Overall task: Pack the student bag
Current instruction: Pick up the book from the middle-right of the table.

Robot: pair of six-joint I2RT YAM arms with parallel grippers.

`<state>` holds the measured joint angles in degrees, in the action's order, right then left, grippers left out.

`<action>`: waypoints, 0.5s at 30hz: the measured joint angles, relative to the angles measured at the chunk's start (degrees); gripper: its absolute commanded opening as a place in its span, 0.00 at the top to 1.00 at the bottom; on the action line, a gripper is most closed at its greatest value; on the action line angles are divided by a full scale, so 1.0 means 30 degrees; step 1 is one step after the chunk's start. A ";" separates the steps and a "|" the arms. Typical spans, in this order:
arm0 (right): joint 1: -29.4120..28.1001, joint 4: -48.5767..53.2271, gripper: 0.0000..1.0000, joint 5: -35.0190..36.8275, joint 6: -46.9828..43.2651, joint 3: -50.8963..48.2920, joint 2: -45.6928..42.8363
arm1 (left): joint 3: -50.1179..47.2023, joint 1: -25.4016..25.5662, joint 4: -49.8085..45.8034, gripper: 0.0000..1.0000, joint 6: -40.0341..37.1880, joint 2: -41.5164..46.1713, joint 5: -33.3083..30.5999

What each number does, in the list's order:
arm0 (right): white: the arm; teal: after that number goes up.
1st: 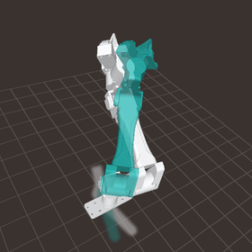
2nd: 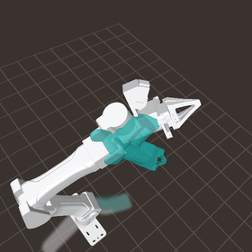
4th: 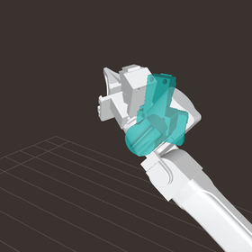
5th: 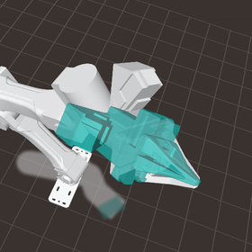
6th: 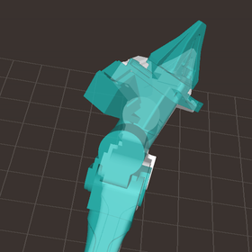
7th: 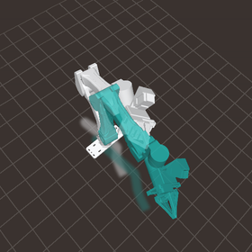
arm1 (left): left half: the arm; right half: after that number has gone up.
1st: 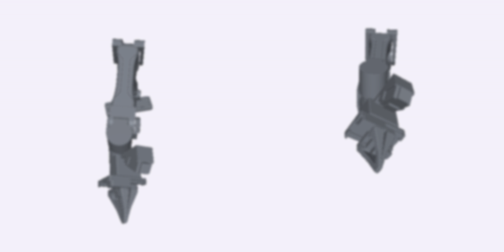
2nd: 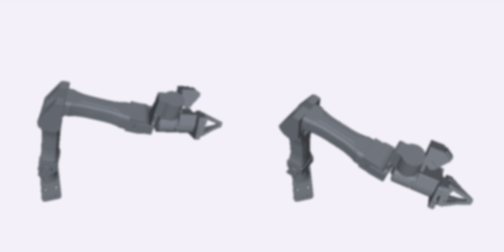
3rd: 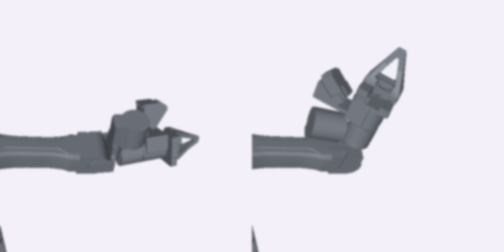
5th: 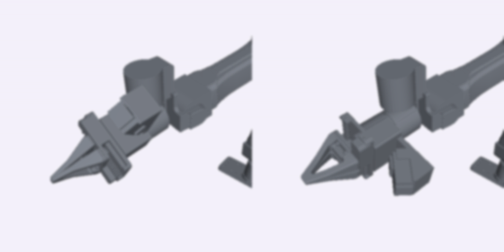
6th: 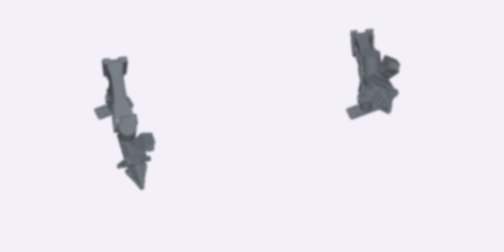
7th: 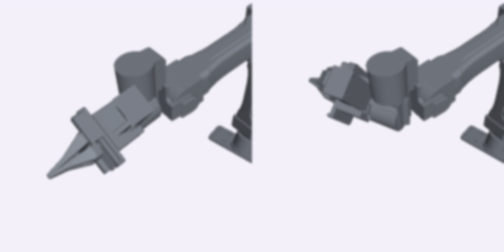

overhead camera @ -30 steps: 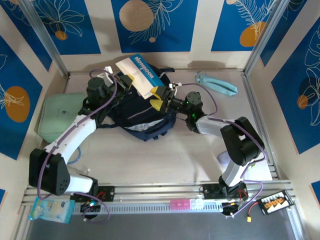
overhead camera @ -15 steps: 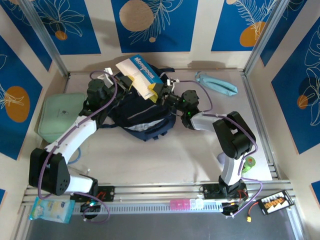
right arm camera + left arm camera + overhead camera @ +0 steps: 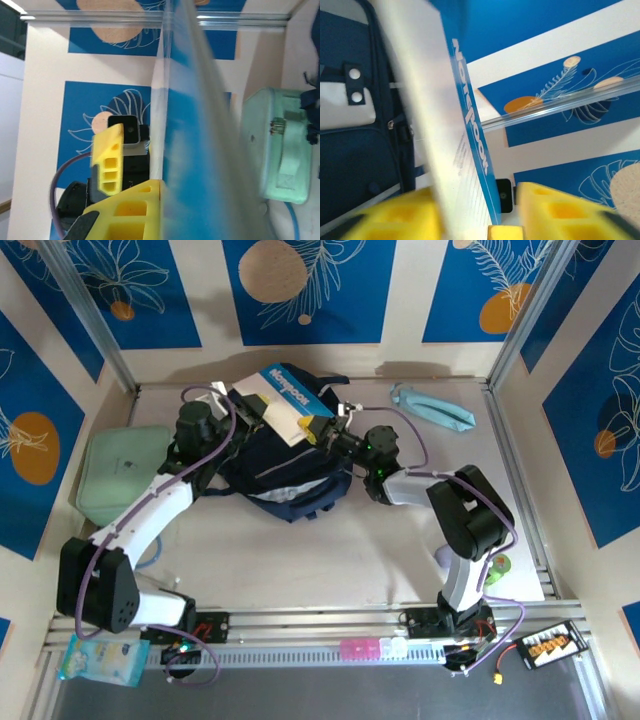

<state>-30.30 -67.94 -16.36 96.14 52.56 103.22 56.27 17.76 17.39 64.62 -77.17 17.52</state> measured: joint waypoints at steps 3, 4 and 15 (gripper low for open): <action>0.0444 0.1377 1.00 0.0051 -0.0780 -0.0874 -0.1027 | 0.0022 -0.0007 -0.1566 0.09 -0.1785 0.0277 -0.0022; 0.0692 0.1982 1.00 0.0044 -0.1158 -0.1173 -0.1545 | 0.0146 0.0000 -0.2441 0.00 -0.2922 0.0342 -0.0007; 0.3242 1.4309 1.00 0.1617 -0.9143 -0.2025 -1.0593 | 0.4058 0.1486 -1.1519 0.00 -1.4185 -0.0306 -0.1421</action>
<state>-20.58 -25.02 -11.51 68.71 46.48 71.44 68.45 22.22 -17.17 22.06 -78.08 13.26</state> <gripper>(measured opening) 0.068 0.998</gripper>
